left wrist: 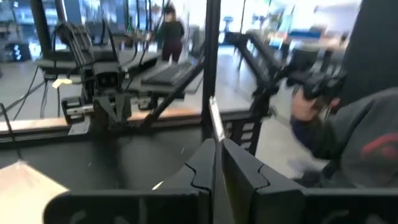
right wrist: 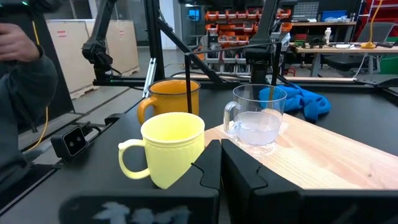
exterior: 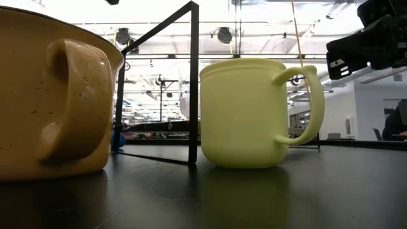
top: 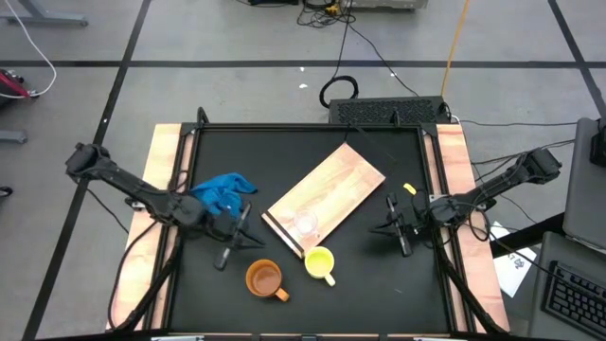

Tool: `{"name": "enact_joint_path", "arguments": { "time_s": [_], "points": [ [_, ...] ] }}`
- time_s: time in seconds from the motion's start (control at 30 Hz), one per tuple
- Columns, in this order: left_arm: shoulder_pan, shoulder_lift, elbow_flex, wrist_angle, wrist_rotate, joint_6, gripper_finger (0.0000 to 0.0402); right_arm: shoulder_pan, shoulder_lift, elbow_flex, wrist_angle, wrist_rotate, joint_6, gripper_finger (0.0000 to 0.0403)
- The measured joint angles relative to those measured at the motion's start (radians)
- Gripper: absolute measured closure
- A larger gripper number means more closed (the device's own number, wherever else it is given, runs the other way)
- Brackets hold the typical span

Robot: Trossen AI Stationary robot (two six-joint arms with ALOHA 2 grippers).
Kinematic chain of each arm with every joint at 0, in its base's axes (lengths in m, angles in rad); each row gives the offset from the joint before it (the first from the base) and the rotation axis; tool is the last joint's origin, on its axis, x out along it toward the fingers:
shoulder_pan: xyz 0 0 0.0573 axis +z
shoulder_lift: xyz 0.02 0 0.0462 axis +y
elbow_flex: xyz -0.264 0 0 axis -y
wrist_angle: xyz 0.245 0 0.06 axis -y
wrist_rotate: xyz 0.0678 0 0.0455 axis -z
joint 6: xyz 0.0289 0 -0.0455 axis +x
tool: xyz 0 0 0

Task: Stack small to large cups/mugs on shelf
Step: Put the yellow mug on the shelf

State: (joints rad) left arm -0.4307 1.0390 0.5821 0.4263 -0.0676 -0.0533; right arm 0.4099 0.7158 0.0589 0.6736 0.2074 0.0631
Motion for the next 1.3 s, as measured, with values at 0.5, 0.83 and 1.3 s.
{"name": "enact_joint_path", "arguments": {
  "time_s": [0.5,0.83,1.3],
  "points": [
    [-0.023,0.308,0.434,-0.304,-0.083,-0.039,0.0373,0.000,0.000,0.000,-0.025,0.000,0.000,0.0403],
    [-0.023,0.527,0.750,-0.583,-0.123,-0.077,0.0373,-0.001,0.000,0.000,-0.028,0.000,-0.003,0.0403],
    [-0.015,0.810,1.108,-0.929,-0.113,-0.095,0.0272,-0.001,0.001,0.000,-0.062,0.000,0.012,0.0403]
  ]
}}
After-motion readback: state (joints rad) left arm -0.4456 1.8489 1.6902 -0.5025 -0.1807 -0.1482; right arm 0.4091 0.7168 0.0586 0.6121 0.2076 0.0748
